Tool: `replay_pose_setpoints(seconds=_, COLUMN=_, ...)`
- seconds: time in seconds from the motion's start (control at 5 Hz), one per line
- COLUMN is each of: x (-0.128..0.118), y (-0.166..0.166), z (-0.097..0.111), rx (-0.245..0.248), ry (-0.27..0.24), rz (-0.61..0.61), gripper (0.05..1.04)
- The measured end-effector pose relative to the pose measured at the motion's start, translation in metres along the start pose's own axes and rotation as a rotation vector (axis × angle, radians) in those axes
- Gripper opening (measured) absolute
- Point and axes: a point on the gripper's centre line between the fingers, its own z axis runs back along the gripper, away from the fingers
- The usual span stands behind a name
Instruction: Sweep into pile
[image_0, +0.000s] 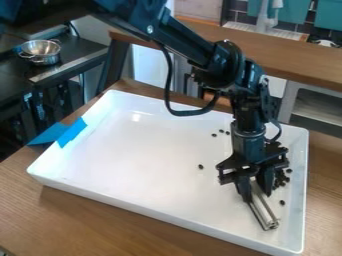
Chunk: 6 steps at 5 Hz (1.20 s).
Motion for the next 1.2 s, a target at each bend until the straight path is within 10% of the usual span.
replay_pose_setpoints(seconds=1.0, x=0.004, y=-0.023, z=0.008, rx=-0.038, ry=0.072, rz=-0.199, gripper=0.375)
replay_pose_setpoints(seconds=1.2, x=0.013, y=-0.009, z=0.06, rx=-0.131, ry=0.068, rz=-0.221, gripper=0.375)
